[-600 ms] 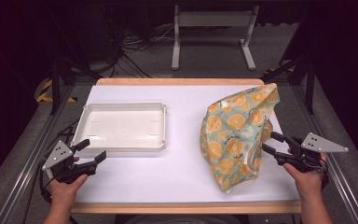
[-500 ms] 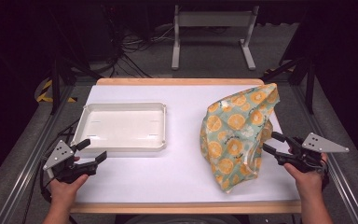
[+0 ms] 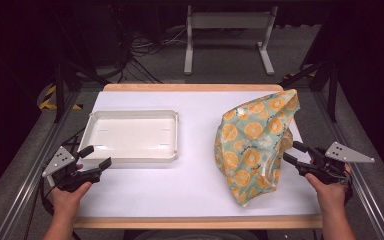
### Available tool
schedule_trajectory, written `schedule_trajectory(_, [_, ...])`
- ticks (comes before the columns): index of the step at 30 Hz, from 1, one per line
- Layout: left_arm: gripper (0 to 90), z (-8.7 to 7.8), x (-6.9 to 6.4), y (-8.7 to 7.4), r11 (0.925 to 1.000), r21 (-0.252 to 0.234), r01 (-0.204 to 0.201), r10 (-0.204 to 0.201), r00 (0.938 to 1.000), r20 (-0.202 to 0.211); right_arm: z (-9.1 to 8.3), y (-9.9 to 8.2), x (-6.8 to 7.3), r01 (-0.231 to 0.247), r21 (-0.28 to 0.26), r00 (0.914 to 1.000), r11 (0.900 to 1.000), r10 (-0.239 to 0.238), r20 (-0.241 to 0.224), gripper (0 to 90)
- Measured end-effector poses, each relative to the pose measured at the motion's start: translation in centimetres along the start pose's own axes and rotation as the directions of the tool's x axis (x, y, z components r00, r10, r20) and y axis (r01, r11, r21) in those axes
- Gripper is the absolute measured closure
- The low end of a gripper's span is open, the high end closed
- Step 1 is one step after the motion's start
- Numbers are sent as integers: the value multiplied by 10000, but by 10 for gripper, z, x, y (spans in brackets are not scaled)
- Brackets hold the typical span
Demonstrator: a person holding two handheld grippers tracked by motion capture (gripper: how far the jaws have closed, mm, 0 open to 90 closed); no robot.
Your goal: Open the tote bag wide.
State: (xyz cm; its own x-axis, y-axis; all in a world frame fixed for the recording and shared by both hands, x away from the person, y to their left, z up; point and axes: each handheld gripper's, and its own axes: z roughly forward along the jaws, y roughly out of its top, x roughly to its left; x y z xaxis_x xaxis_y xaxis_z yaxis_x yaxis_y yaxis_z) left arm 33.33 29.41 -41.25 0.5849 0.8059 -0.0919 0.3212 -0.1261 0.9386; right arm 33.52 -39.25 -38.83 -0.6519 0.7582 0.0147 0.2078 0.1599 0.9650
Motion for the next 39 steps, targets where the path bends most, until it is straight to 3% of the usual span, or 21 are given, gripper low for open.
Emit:
schedule_trajectory(4, [196,0,-4,-1,9999,82,-107,107,9999,-23,3,1,-2,89,379,9991,9992,-105,422,404])
schedule_trajectory(7, [195,0,-7,-1,9998,91,-152,152,9999,16,3,1,-7,-332,487,9971,9983,297,697,390])
schedule_trajectory(10, [195,3,-8,-1,9996,193,-217,216,9998,58,5,3,-9,-270,763,9930,9967,179,1171,394])
schedule_trajectory(11, [195,3,-8,-1,9996,183,-213,212,9998,55,5,3,-12,-417,673,9916,9969,331,1250,396])
schedule_trajectory(17, [195,4,-11,-1,9991,258,-332,331,9994,46,11,-2,-23,-696,802,9873,9943,571,1482,388])
schedule_trajectory(24, [195,5,-11,-2,9988,290,-398,399,9992,0,27,-11,-30,-631,1129,9862,9916,446,1593,402])
schedule_trajectory(26, [195,5,-11,-2,9989,285,-383,383,9993,-20,29,-13,-33,-731,1262,9836,9893,506,1730,445])
schedule_trajectory(34, [197,6,-11,-2,9987,408,-296,299,9995,-77,27,-14,-35,-556,1474,9822,9875,276,1858,838])
schedule_trajectory(39, [197,7,-11,-3,9988,403,-266,271,9996,-111,20,-10,-34,-718,1216,9821,9900,489,1818,896])
